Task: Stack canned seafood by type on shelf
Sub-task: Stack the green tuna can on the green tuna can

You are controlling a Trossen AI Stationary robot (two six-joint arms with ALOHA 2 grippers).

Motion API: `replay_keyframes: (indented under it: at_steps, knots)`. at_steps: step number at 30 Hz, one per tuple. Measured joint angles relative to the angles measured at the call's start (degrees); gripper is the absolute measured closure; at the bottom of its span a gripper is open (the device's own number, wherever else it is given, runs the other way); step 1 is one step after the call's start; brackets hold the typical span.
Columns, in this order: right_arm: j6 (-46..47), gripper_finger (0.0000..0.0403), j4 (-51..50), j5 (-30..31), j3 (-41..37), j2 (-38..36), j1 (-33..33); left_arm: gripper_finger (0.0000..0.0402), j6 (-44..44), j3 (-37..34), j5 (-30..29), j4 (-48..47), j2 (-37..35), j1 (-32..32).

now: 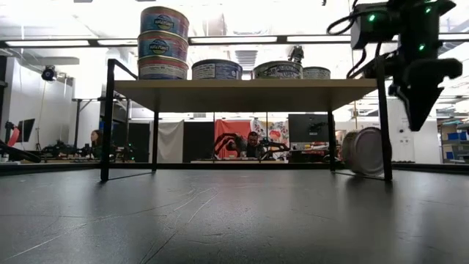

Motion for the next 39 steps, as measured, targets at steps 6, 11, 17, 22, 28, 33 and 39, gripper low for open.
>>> replay_keyframes:
  at_steps: [6,11,17,22,28,33,39]
  knots:
    - [7.87,0.0394,-2.02,-0.29,1.67,-3.71,0.86,0.0240,-0.27,-0.02,0.00,0.00,0.00,0.00]
    - [13.84,0.0394,-1.66,-0.25,3.86,-6.59,3.55,0.0240,-1.57,-0.02,0.02,0.00,0.00,0.00]
    - [23.84,0.0394,0.09,2.46,4.84,-8.84,8.36,0.0240,-3.76,-0.09,0.02,-0.02,0.00,0.00]
    - [34.89,0.0394,0.24,10.71,4.63,-9.36,12.84,0.0240,-7.32,-0.09,0.04,-0.05,0.00,0.00]
    - [47.51,0.0394,0.32,19.17,3.82,-8.59,15.93,0.0240,-11.24,-0.24,1.66,-0.44,0.00,-0.11]
    - [52.64,0.0393,0.77,25.10,2.29,-7.68,16.04,0.0240,-13.26,-0.24,1.57,-0.39,0.00,-0.42]
    - [54.54,0.0393,7.90,30.75,-2.45,-7.44,18.71,0.0240,-14.80,-0.24,3.02,-0.48,0.00,-1.25]
